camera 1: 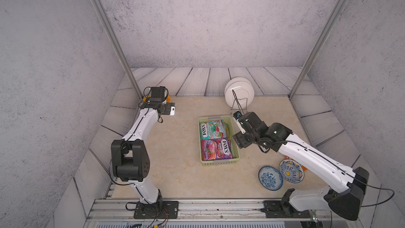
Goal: Put the candies in the basket
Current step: Place the candy in the basket, then pick up the candy from the corner of the board.
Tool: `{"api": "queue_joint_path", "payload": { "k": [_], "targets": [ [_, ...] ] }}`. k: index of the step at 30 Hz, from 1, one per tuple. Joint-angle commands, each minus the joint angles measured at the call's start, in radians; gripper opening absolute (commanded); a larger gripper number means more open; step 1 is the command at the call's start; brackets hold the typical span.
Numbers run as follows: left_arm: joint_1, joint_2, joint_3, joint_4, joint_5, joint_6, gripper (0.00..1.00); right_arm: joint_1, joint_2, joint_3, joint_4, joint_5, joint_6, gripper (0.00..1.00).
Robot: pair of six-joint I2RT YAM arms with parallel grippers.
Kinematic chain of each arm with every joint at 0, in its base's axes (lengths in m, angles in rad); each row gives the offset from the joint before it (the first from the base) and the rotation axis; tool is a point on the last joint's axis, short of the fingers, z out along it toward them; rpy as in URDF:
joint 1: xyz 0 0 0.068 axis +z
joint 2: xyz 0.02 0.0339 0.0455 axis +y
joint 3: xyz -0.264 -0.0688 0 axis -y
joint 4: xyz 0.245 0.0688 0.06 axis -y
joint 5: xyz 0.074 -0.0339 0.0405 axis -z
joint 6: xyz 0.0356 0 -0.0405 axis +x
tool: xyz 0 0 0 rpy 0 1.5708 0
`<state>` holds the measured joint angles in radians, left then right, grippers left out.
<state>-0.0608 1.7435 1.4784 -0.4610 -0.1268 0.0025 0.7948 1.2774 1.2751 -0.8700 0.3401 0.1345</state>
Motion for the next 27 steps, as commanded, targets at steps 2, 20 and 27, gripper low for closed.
{"api": "queue_joint_path", "payload": {
  "k": [2, 20, 27],
  "targets": [
    [0.009, 0.083, 0.071, 0.004, -0.076, -0.09, 0.96, -0.023, -0.137, -0.072, -0.007, 0.137, -0.042, 0.91],
    [-0.016, 0.48, 0.395, -0.102, -0.511, -0.47, 0.96, -0.04, -0.596, -0.511, 0.297, 0.373, -0.274, 1.0],
    [-0.004, 0.609, 0.561, -0.077, -0.515, -0.466, 0.93, -0.041, -0.617, -0.566, 0.372, 0.382, -0.302, 1.0]
  ]
}}
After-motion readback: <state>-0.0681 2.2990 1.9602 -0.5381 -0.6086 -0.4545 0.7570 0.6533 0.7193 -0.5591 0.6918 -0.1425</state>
